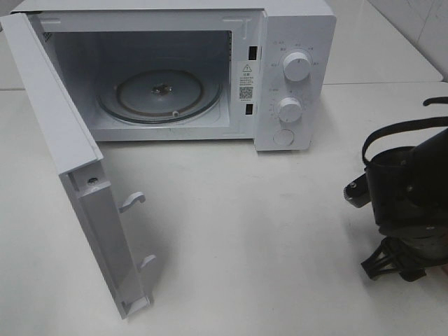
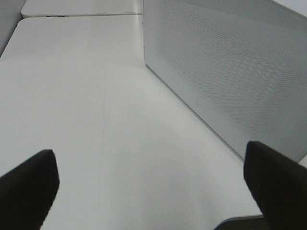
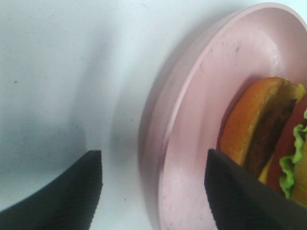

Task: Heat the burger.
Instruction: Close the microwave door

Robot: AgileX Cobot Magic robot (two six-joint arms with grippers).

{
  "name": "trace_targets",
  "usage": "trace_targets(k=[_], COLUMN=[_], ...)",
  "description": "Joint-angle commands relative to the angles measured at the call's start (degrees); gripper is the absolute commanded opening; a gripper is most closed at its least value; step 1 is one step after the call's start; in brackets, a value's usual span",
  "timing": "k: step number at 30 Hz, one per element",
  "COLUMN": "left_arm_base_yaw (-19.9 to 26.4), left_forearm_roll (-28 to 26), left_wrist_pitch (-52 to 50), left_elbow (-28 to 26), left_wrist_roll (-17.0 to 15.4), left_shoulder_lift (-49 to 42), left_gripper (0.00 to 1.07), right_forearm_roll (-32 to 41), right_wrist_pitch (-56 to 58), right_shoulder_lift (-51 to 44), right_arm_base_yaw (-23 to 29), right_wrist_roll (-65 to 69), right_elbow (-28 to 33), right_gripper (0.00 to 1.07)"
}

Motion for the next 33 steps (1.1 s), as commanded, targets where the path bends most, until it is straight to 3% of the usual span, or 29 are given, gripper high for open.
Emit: trace_targets(k=[1, 4, 6, 9, 11, 13, 16, 19, 24, 33], left_arm_base_yaw=[-0.34, -0.34, -0.34, -0.34, -0.34, -0.34, -0.34, -0.34, -0.34, -0.34], left_forearm_roll=[-0.29, -0.29, -0.29, -0.29, -0.29, -0.29, -0.29, -0.29, -0.29, -0.29], left_wrist_pitch=[-0.57, -0.57, -0.57, -0.57, -0.57, -0.57, -0.57, -0.57, -0.57, -0.57], left_elbow=[0.11, 0.11, 0.11, 0.11, 0.11, 0.11, 0.11, 0.11, 0.11, 0.11], left_wrist_roll=[-0.29, -0.29, -0.29, -0.29, -0.29, -0.29, -0.29, -0.29, -0.29, -0.29], left_shoulder_lift=[-0.52, -0.52, -0.52, -0.52, -0.52, -0.52, -0.52, -0.52, -0.52, -0.52], left_gripper=[1.0, 1.0, 1.0, 1.0, 1.0, 1.0, 1.0, 1.0, 1.0, 1.0], right_forearm_roll=[5.1, 6.13, 11.86, 13.64, 17.59, 26.81, 32.37, 33.52, 40.79, 41.25], right_wrist_pitch=[0.52, 0.52, -0.17, -0.29, -0.4, -0.29, 1.6, 2.64, 7.85, 12.49], right_shoulder_lift=[-6.07, -7.68, -14.67, -16.33, -20.74, -29.51, -35.87, -37.64, -50.65, -63.48], right_arm_base_yaw=[0.17, 0.17, 0.17, 0.17, 0.17, 0.17, 0.17, 0.17, 0.17, 0.17], right_wrist_roll=[-8.65, -10.08, -17.99, -20.4, -24.58, -34.95, -41.48, -43.03, -53.46, -55.86], right_elbow=[0.0, 0.0, 0.0, 0.0, 0.0, 0.0, 0.0, 0.0, 0.0, 0.0], right_gripper=[0.67, 0.68, 0.74, 0.75, 0.78, 0.78, 0.78, 0.77, 0.77, 0.82])
